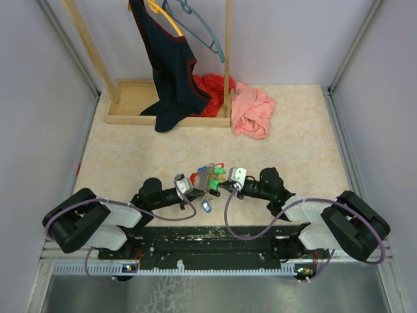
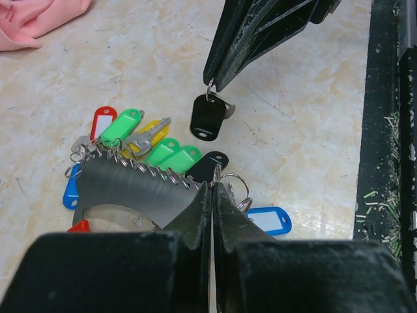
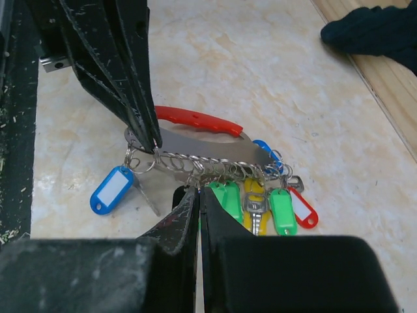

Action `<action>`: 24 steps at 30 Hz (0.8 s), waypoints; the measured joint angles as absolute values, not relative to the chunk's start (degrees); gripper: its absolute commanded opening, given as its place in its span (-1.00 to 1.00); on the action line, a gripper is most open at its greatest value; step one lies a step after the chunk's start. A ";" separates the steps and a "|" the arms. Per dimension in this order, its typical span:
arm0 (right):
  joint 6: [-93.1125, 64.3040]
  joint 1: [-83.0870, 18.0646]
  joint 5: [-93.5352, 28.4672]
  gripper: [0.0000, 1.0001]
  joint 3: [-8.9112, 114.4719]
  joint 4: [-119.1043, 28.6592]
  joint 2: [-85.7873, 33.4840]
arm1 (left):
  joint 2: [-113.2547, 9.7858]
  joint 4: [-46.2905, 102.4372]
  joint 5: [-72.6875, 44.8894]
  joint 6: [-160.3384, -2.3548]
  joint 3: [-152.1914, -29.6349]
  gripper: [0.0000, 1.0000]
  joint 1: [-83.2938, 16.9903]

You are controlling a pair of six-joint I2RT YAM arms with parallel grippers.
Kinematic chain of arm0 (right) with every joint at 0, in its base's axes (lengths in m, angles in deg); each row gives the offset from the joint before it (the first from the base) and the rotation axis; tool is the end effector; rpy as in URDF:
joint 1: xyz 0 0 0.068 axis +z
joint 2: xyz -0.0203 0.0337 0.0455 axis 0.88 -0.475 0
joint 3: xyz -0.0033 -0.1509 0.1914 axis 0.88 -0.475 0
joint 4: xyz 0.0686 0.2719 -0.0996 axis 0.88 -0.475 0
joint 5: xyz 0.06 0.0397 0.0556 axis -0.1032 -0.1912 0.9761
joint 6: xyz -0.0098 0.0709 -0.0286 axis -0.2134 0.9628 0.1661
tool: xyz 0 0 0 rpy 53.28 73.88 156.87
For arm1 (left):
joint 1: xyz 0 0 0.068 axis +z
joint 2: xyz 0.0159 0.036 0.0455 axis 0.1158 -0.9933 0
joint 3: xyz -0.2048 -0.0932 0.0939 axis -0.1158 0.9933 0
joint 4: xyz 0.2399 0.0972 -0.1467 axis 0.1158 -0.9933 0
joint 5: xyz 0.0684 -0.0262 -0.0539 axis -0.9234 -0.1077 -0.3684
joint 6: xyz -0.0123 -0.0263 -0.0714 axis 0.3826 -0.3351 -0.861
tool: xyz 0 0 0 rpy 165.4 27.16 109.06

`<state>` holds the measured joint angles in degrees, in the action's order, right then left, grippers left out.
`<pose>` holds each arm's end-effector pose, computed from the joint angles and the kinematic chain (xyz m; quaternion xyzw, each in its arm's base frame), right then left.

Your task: Put the keys on the keyring

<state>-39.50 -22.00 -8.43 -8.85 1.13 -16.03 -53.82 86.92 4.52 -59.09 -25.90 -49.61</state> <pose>0.1904 0.2025 0.1046 -0.5118 0.5663 0.3208 0.5608 0.1643 -0.1933 0.0737 0.4679 0.5948 -0.3441 0.5557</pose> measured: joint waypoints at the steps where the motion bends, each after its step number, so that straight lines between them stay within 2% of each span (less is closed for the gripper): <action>1: -40.16 -22.00 -7.47 -1.00 -9.16 2.75 -16.75 | -54.39 87.33 5.02 -58.96 -25.95 -0.98 -49.61; 13: -42.43 -21.87 -0.41 -1.00 -9.36 12.78 -23.22 | -55.13 88.60 6.11 -58.74 -26.01 -0.98 -49.61; 24: -43.26 -19.36 -2.46 -1.00 -9.36 13.50 -25.43 | -55.29 88.43 6.66 -58.37 -26.99 -0.98 -49.61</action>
<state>-43.26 -19.36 -2.46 -9.36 13.50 -25.43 -55.29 88.43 6.66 -58.37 -26.99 -49.61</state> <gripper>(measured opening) 0.005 0.015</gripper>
